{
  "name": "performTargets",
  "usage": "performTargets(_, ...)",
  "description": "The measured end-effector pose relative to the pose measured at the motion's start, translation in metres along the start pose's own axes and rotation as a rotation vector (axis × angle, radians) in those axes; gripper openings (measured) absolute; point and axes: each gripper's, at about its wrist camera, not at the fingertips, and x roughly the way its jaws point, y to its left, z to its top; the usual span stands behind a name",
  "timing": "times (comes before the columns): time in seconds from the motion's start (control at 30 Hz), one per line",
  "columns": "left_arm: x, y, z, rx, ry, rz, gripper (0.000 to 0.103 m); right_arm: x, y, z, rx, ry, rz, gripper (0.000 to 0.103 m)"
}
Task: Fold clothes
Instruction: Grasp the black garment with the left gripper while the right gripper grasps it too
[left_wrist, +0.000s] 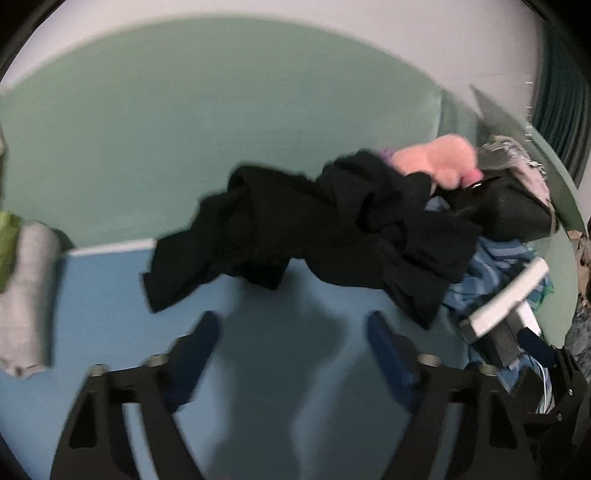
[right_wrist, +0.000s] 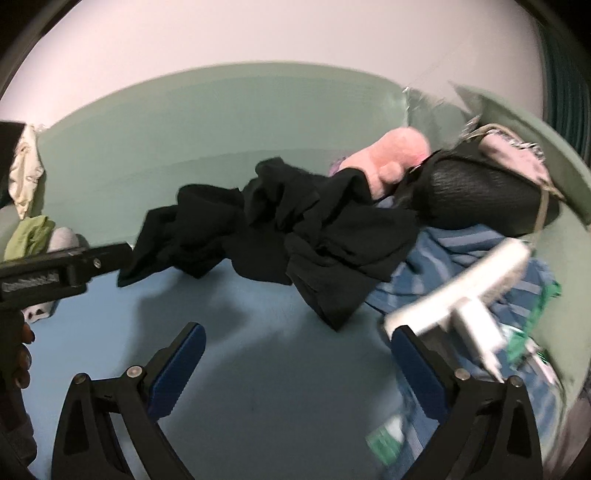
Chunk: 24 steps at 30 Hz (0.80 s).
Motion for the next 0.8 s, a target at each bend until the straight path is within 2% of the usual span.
performTargets(0.1,0.049,0.009,0.017,-0.002,0.019,0.031,0.070,0.047,0.000,0.018,0.003,0.035,-0.009,0.099)
performTargets(0.2,0.096,0.022,0.035,-0.015,0.024,0.082,0.055,0.098,-0.003,0.036,0.023,0.079,-0.028,0.097)
performTargets(0.27,0.123,0.034,0.043,-0.040,0.024,0.113,0.054,0.134,-0.005,0.045,0.034,0.109,-0.063,0.094)
performTargets(0.33,0.151,0.045,0.044,-0.062,0.071,0.110,0.054,0.176,-0.013,0.044,0.064,0.206,-0.103,0.073)
performTargets(0.37,0.156,0.046,0.041,-0.051,0.062,0.114,0.054,0.198,-0.018,0.040,0.092,0.273,-0.113,0.051)
performTargets(0.4,0.161,0.046,0.038,-0.036,0.049,0.119,0.055,0.211,-0.022,0.035,0.121,0.308,-0.113,0.052)
performTargets(0.47,0.161,0.043,0.035,-0.017,0.035,0.133,0.054,0.215,-0.024,0.030,0.157,0.269,-0.127,0.049)
performTargets(0.53,0.159,0.048,0.036,-0.061,0.066,0.094,0.049,0.216,-0.027,0.025,0.192,0.250,-0.137,0.037)
performTargets(0.57,0.156,0.051,0.037,-0.093,0.091,0.066,0.037,0.214,-0.030,0.022,0.217,0.246,-0.135,0.018)
performTargets(0.6,0.150,0.058,0.035,-0.162,0.122,0.006,0.024,0.211,-0.035,0.018,0.253,0.244,-0.124,0.009)
performTargets(0.67,0.135,0.065,0.027,-0.234,0.130,-0.063,0.019,0.203,-0.044,0.011,0.303,0.249,-0.069,0.008)
performTargets(0.73,0.118,0.068,0.011,-0.268,0.133,-0.128,0.018,0.195,-0.045,0.005,0.276,0.262,-0.041,0.014)
performTargets(0.77,0.107,0.067,0.000,-0.278,0.142,-0.164,0.018,0.189,-0.044,0.002,0.267,0.261,-0.026,0.032)
performTargets(0.8,0.098,0.066,-0.010,-0.289,0.149,-0.197,0.017,0.180,-0.043,0.000,0.265,0.251,-0.009,0.062)
